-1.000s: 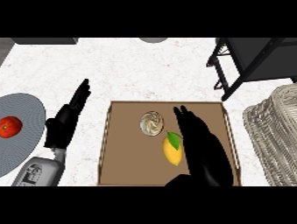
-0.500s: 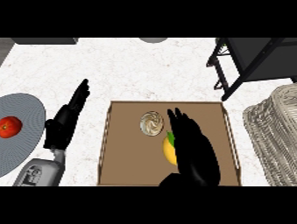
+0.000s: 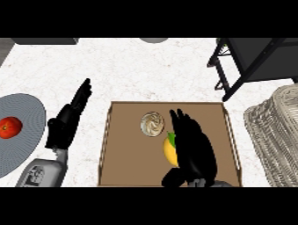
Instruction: Pick the lemon from the tray and place it in the tiered shelf
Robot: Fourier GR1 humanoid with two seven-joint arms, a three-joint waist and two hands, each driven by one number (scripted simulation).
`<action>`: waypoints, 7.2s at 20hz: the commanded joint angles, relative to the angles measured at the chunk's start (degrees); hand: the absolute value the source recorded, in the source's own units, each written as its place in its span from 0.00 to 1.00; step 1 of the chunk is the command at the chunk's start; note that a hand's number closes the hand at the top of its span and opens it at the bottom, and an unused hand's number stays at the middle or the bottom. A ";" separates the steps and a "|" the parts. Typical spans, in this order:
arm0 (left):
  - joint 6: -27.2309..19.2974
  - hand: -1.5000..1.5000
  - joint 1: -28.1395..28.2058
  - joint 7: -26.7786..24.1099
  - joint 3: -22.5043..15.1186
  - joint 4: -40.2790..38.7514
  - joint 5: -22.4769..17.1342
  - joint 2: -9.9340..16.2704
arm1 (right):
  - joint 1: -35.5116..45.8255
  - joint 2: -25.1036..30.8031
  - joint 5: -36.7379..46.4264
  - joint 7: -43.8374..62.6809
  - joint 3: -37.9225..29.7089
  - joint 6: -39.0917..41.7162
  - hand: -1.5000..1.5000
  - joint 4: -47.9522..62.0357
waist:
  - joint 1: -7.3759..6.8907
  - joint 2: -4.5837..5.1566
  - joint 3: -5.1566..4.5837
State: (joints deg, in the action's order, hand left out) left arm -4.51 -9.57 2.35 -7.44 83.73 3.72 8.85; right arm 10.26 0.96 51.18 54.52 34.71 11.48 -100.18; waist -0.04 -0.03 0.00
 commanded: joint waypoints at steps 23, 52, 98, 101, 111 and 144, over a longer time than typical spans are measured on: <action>2.60 0.50 -3.78 -3.84 5.07 -7.38 4.55 -3.62 | -0.73 -0.91 1.46 -11.26 -3.92 -1.22 1.00 13.24 | 0.12 0.05 0.00; 4.66 0.50 0.26 -1.67 5.04 -1.25 4.70 -5.21 | -9.31 0.23 -3.04 -24.40 -11.56 -8.64 1.00 -14.79 | 0.41 -0.09 0.00; 5.32 0.50 2.45 -0.58 5.33 1.22 5.63 -5.89 | 35.52 21.61 2.24 -22.70 -45.83 -10.30 1.00 6.19 | -0.48 0.05 -0.01; 4.15 0.50 0.45 0.02 4.32 0.27 7.62 -6.38 | 36.57 23.93 4.52 -26.94 -46.66 -14.08 1.00 13.96 | -0.53 0.15 0.00; 5.78 0.50 -2.56 0.39 5.74 -1.72 6.68 -5.22 | 41.20 23.36 3.17 -38.38 -49.76 -28.41 1.00 32.44 | -0.60 0.23 0.01; 4.91 0.50 -1.75 0.08 6.27 -1.30 6.33 -6.72 | 44.11 29.57 -16.81 -47.09 -59.98 -34.30 0.00 48.64 | 0.10 -0.04 -0.01</action>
State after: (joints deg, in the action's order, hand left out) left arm 1.66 -10.01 2.56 -0.86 83.90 9.34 3.32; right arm 55.08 30.90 37.53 6.61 -25.46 -25.75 -48.06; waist -0.27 -0.02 0.00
